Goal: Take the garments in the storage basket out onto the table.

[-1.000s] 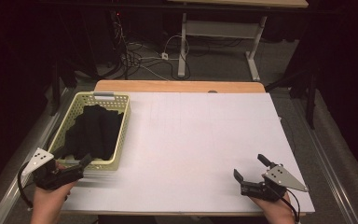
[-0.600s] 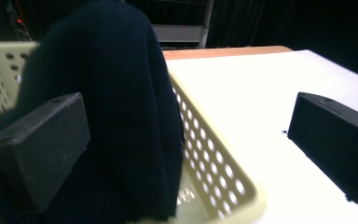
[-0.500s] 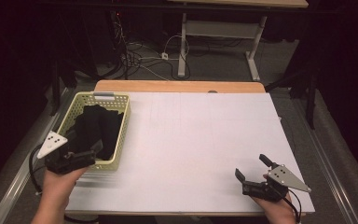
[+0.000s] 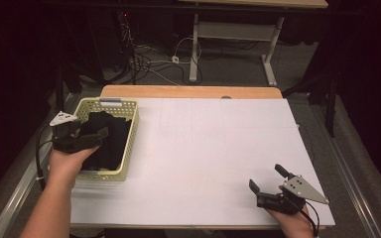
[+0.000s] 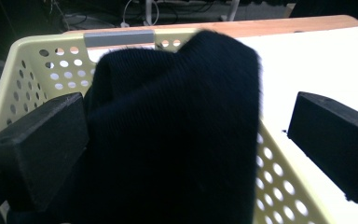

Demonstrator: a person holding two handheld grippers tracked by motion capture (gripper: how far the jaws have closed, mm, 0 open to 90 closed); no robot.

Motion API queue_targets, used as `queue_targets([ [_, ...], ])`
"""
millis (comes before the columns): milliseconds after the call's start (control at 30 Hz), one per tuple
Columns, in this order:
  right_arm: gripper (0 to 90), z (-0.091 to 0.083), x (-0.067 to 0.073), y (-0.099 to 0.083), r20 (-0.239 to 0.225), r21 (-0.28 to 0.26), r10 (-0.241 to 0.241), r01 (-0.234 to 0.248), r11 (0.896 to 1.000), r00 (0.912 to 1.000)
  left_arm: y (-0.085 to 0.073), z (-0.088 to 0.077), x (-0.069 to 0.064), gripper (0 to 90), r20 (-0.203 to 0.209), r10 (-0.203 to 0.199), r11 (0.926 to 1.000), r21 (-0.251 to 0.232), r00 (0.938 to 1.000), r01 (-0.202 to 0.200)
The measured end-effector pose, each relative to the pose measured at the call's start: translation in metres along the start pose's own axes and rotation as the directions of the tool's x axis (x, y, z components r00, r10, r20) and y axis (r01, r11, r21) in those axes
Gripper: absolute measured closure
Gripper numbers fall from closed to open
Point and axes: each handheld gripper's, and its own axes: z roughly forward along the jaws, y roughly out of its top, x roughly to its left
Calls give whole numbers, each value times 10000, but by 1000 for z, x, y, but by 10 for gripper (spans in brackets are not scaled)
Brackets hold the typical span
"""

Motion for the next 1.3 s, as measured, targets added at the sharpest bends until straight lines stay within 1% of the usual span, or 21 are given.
queue_targets([
  [67, 1, 0, 0, 0, -18, -11, -1, 1, 10000, 10000, 6, 6, 2, 0, -67, -100, 9998, 173, 9999, 101],
  [133, 1, 0, 0, 0, -29, -4, -18, 18, 10000, 10000, 13, 11, 5, 0, 70, -479, 9986, 216, 9988, 478],
  [200, 1, 0, 0, 0, -35, -15, 9, -9, 10000, 10000, 19, 15, 10, 0, 329, -995, 9947, 296, 9945, 986],
  [233, 1, 0, 0, 0, -41, -21, -3, 3, 10000, 10000, 21, 18, 11, 0, 318, -1079, 9935, 397, 9937, 1066],
  [433, 2, 0, -2, 0, -64, -13, 34, -34, 10000, 10000, 31, 33, 13, 0, 4, -1007, 9901, 986, 9949, 1002],
  [500, 2, 0, -2, 0, -62, -3, 9, -9, 10000, 10000, 31, 39, 16, 0, -232, -958, 9851, 1413, 9951, 982],
  [533, 1, 0, -2, 0, -66, -4, 0, 0, 10000, 10000, 30, 42, 18, 0, -370, -980, 9801, 1699, 9945, 1029],
  [567, 2, 0, -1, 0, -69, -5, 5, -5, 10000, 10000, 28, 46, 20, 0, -577, -947, 9716, 2122, 9938, 1049],
  [600, 1, 0, -2, 0, -72, 0, 0, 0, 10000, 10000, 24, 50, 23, 0, -799, -858, 9592, 2628, 9931, 1040],
  [633, 1, 0, -2, 0, -68, 5, -11, 11, 10000, 10000, 20, 54, 25, 0, -918, -779, 9488, 2990, 9927, 1021],
  [667, 1, 0, -2, -1, -61, 4, -17, 17, 10000, 10000, 15, 57, 29, 0, -988, -871, 9393, 3234, 9913, 1148],
  [733, 1, 1, -2, -2, -71, 47, 32, -32, 10000, 10000, 6, 63, 34, 0, -869, -1169, 9204, 3648, 9893, 1408],
  [767, 1, 1, -2, -2, -73, 76, -26, 27, 10000, 10000, 2, 67, 36, 0, -719, -1258, 9054, 3994, 9895, 1441],
  [833, 1, 2, -3, -3, -69, 123, -10, 11, 9999, 10000, -4, 75, 37, 0, -428, -1294, 8703, 4739, 9907, 1342],
  [867, 1, 2, -3, -4, -64, 142, -23, 24, 9999, 10000, -5, 77, 37, 0, -365, -1223, 8571, 5000, 9918, 1241],
  [933, 1, 4, -3, -5, -85, 219, 4, -2, 9998, 10000, -4, 80, 34, 0, -292, -1209, 8405, 5288, 9922, 1180],
  [1000, 2, 5, -3, -7, -99, 284, 3, 0, 9996, 10000, -4, 83, 34, 0, -75, -1358, 8155, 5669, 9907, 1161],
  [1067, 1, 6, -2, -8, -107, 343, 17, -13, 9994, 9999, -3, 84, 33, 0, 84, -1392, 7951, 5970, 9902, 1067],
  [1167, 2, 7, -1, -8, -140, 381, -17, 22, 9993, 9999, -1, 85, 31, 0, 216, -1393, 7821, 6156, 9900, 966],
  [1200, 2, 8, 0, -8, -144, 385, -17, 23, 9993, 9999, 0, 85, 29, 0, 248, -1368, 7752, 6250, 9903, 915],
  [1300, 2, 8, 1, -9, -175, 447, -40, 47, 9990, 9998, 1, 89, 25, 0, 174, -1057, 7593, 6470, 9942, 694],
])
